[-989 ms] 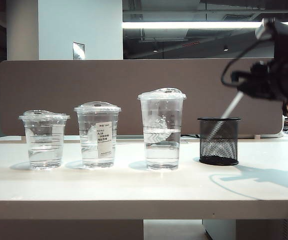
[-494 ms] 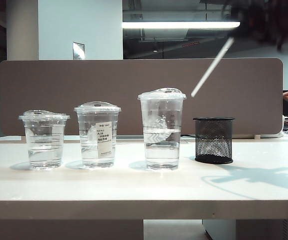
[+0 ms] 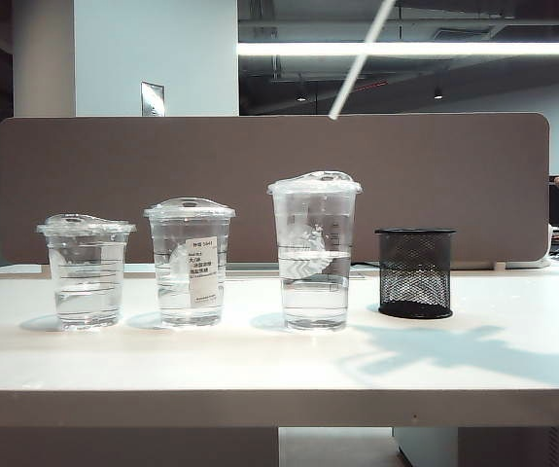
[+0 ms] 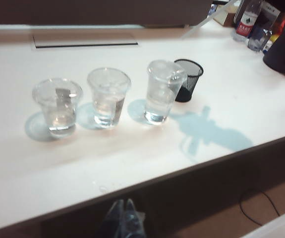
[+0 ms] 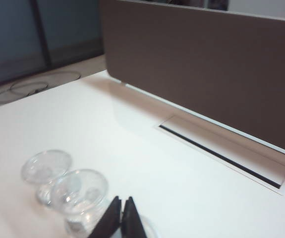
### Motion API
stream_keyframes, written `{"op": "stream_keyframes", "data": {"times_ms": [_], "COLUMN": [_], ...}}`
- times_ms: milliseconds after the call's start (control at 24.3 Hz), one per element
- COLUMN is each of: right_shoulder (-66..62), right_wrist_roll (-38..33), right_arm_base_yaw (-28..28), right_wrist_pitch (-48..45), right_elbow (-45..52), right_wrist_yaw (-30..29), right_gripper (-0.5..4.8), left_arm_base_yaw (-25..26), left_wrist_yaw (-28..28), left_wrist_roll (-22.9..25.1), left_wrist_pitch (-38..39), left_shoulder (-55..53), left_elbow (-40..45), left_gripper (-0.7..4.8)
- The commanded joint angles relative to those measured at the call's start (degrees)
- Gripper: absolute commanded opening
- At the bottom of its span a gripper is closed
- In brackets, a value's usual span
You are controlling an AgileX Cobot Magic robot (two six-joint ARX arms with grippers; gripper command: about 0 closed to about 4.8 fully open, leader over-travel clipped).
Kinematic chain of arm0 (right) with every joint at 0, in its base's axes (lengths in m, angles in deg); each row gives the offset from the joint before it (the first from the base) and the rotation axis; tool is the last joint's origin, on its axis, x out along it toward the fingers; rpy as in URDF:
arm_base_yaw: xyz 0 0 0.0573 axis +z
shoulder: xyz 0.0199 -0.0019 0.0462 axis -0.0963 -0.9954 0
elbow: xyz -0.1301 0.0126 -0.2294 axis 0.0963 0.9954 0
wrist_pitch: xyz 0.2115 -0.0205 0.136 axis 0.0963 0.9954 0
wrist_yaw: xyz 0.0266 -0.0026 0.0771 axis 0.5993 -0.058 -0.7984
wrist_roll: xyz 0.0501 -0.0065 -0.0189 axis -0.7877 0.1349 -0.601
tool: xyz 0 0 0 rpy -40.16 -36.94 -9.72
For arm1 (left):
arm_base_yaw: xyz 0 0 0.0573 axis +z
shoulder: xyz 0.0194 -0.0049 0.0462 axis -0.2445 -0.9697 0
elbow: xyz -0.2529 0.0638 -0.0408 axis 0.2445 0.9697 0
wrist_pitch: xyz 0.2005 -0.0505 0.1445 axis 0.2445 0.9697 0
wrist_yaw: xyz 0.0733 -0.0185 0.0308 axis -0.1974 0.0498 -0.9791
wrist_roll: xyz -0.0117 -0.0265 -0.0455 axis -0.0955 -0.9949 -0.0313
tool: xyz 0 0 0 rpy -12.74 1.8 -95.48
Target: Pick up the straw and insert it into the large coffee cup.
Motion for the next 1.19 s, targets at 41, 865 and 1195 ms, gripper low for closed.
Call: {"op": "stream_keyframes", "data": {"times_ms": [41,865,1195], "right_shoulder": [-0.11,-3.72,-11.08], "right_wrist_roll": [5.18,5.99,5.97], "right_arm_base_yaw": [2.86,5.64,5.95], "right_wrist_pitch": [4.04,10.88,4.68], "right_elbow": [-0.66,-0.63,-0.63], "right_wrist_yaw": [2.03,5.01,4.59], "right_gripper": [-0.05,-0.04,4.2], "left_arm_base_yaw": [-0.07,-0.07,-0.07], "left_wrist_yaw": [0.09,0.13,0.11], "left_wrist_roll": [0.44,0.44,0.44], "left_wrist_pitch": [-2.36,-2.56,-2.56], "left_shoulder": [-0.02,-0.02,-0.04], "left_elbow": [-0.11,-0.11,-0.11], "left_gripper": [-0.04,-0.04,-0.04]}}
